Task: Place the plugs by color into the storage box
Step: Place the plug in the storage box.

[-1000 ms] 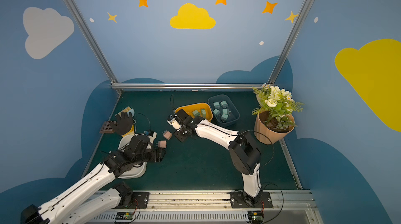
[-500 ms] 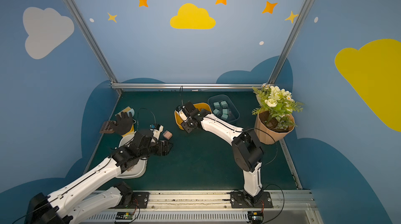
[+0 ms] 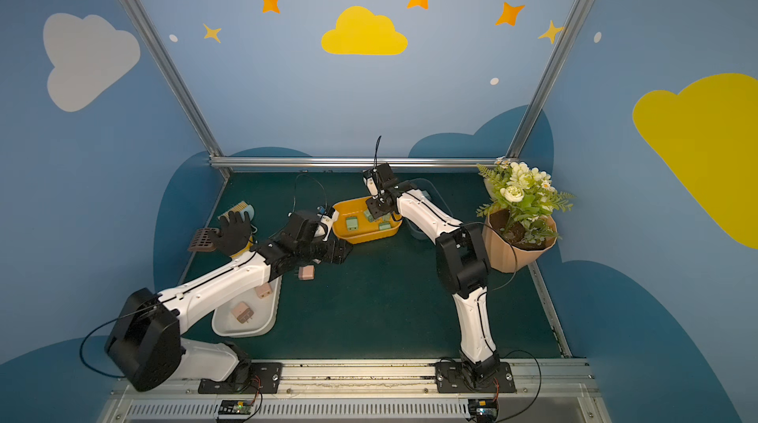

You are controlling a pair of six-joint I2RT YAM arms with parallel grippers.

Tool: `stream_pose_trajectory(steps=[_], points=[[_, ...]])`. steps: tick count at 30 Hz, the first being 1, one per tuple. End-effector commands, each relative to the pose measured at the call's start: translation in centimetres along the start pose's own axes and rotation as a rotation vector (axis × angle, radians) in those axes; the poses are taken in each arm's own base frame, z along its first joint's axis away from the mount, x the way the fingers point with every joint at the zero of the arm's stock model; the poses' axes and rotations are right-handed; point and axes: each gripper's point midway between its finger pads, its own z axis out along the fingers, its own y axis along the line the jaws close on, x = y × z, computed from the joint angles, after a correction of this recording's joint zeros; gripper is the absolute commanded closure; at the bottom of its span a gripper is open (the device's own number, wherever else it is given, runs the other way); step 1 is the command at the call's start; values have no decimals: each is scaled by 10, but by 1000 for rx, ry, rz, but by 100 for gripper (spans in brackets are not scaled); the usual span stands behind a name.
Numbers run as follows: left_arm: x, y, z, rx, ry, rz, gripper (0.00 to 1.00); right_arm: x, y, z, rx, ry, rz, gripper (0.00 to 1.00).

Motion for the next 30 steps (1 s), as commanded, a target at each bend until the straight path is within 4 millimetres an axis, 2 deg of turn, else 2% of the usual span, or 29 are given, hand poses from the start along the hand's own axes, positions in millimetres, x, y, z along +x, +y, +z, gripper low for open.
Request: stream_pose_trajectory(steps=[1, 5, 9, 13, 16, 21, 26, 30], points=[[-14, -10, 7, 53, 1, 8, 14, 1, 0, 10, -48, 41, 47, 72], [-15, -5, 16, 44, 26, 9, 13, -13, 15, 26, -145, -3, 60, 72], [-13, 5, 17, 31, 41, -9, 13, -23, 24, 31, -216, -36, 96, 70], [-10, 14, 16, 21, 47, -31, 13, -30, 38, 34, -335, -75, 81, 62], [-7, 17, 15, 23, 61, -40, 13, -34, 48, 29, -425, -93, 88, 53], [-8, 18, 7, 16, 60, -36, 13, -38, 55, 19, -447, -104, 81, 38], [-9, 20, -8, 1, 33, -30, 13, -40, 60, 5, -452, -111, 73, 32], [-7, 21, -21, -8, -3, -30, 13, -42, 63, -8, -447, -126, 70, 32]])
